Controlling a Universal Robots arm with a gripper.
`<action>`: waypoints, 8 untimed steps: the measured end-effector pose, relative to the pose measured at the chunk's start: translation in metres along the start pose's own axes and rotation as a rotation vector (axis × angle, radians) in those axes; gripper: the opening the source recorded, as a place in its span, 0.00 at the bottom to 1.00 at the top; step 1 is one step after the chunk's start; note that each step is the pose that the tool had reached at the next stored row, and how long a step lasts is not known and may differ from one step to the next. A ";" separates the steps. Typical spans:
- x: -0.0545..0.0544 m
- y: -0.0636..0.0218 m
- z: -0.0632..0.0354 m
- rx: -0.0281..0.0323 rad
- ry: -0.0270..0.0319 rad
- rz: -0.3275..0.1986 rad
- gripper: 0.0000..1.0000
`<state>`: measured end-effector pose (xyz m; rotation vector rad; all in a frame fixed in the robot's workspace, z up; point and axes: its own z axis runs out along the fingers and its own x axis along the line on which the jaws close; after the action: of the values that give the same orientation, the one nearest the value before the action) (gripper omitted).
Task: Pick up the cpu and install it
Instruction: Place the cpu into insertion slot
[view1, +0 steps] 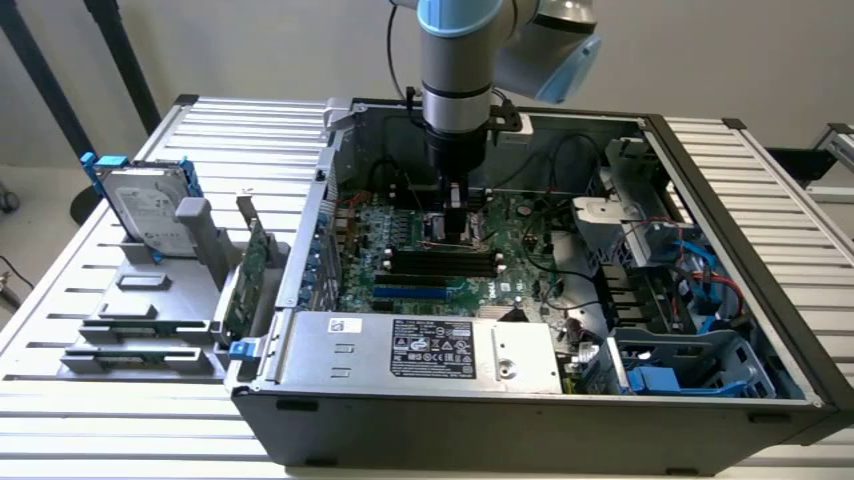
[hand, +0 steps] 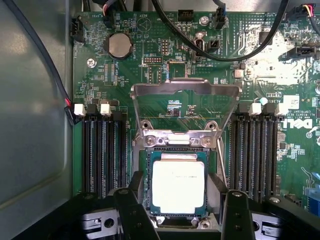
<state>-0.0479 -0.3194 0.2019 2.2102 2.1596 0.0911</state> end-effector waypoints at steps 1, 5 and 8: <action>0.000 0.0000 0.0000 0.0000 -0.0011 0.000 0.62; 0.000 0.0001 -0.0016 0.0000 -0.0020 0.000 0.62; 0.000 0.0002 -0.0034 0.0004 -0.0020 0.000 0.62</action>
<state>-0.0480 -0.3198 0.2053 2.2093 2.1589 0.0885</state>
